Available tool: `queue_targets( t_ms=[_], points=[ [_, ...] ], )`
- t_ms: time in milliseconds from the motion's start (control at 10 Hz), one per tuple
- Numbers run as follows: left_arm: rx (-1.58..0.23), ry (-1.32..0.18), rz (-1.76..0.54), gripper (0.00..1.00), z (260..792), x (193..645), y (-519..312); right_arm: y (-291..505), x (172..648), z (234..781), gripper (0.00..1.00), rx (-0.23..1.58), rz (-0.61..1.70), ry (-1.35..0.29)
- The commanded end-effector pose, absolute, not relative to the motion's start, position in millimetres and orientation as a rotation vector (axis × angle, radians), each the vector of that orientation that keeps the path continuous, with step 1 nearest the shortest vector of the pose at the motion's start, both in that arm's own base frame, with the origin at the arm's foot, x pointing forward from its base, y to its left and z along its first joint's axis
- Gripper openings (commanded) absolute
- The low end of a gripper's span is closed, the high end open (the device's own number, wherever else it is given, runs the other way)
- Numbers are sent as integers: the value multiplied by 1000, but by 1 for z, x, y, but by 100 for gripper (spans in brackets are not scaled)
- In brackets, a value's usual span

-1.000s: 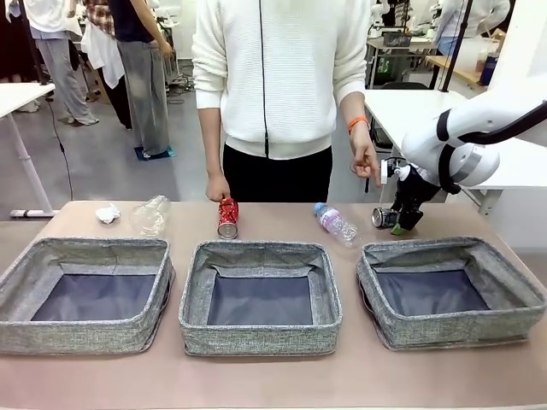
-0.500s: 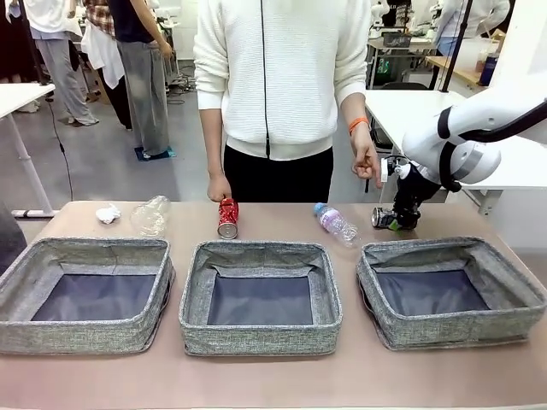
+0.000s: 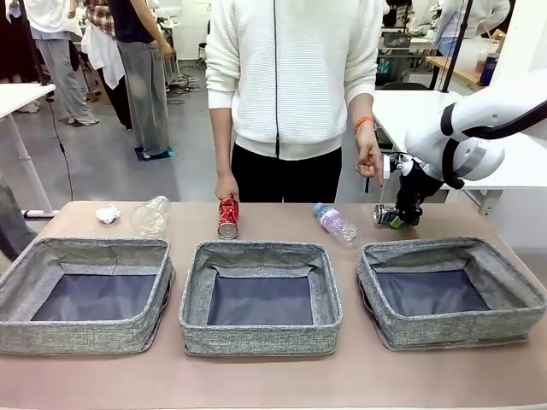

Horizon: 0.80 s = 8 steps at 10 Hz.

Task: Sort the waste into the appropriate baskets.
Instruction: Pick up the waste item pointed out by the person.

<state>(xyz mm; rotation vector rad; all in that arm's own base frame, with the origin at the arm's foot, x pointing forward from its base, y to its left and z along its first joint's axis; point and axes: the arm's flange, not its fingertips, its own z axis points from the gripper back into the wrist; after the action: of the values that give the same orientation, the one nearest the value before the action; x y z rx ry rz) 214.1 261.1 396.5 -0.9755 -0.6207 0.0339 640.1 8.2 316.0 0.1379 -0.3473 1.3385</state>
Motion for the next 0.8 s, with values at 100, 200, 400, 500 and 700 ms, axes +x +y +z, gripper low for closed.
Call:
queue_targets(
  t_ms=[100, 200, 400, 500, 700],
  points=[
    [-985, -647, 19, 100, 398, 214, 261, -29, 562, 441, 0, 153, 1016, -404],
    [-985, -647, 19, 100, 398, 214, 261, -35, 516, 492, 0, 209, 862, -460],
    [-985, -647, 19, 100, 398, 214, 261, -2, 428, 554, 0, 273, 702, -628],
    [-985, -647, 19, 100, 398, 214, 261, 18, 395, 568, 0, 349, 678, -640],
    [-985, -647, 19, 100, 398, 214, 261, 66, 331, 568, 0, 353, 569, -623]
  ],
)
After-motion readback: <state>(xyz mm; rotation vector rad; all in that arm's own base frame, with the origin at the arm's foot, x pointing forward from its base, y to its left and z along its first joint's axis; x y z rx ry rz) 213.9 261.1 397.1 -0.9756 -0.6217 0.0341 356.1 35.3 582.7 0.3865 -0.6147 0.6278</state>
